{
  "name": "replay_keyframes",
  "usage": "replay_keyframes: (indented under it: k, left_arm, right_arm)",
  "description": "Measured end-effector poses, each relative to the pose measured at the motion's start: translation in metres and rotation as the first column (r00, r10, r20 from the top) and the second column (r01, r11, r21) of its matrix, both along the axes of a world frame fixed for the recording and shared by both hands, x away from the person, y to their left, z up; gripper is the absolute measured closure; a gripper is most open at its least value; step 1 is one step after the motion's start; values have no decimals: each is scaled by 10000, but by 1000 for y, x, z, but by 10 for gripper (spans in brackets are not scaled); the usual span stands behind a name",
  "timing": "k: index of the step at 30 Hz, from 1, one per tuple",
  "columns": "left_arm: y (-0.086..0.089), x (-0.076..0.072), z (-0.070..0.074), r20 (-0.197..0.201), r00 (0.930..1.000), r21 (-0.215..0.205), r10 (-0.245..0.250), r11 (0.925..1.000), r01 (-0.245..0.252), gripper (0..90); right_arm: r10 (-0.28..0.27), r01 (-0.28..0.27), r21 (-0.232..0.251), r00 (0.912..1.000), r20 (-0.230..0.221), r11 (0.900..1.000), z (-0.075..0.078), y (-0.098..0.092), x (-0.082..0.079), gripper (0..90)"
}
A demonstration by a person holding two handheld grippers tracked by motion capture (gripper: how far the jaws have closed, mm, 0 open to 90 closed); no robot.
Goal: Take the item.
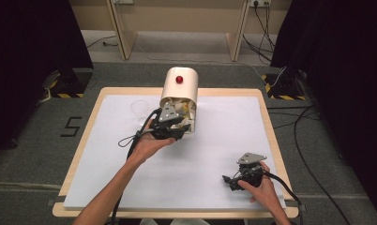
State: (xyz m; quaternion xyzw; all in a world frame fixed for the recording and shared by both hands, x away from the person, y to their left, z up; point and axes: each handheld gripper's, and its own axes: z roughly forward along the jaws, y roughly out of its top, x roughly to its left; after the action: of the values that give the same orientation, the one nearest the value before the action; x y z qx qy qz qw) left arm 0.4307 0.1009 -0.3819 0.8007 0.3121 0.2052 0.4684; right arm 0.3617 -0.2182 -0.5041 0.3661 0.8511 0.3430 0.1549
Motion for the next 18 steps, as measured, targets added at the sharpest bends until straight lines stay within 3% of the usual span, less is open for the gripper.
replay_keyframes:
  k: [3,8,15,18]
  left_arm:
    - [1,4,-2,-128,9999,-30,14,10000,-14,722]
    - [5,4,0,83,10000,15,3,10000,-3,834]
    - [17,0,17,336,9994,148,4,9999,-9,868]
    - [23,-1,23,316,9995,-107,-34,9999,38,869]
  right_arm:
    - [-13,13,12,10000,3,10000,0,0,0,2]
    - [-11,11,11,10000,3,10000,0,0,0,1]
    - [1,-1,-2,10000,6,10000,0,0,0,1]
    - [1,-1,2,10000,2,10000,0,0,0,1]
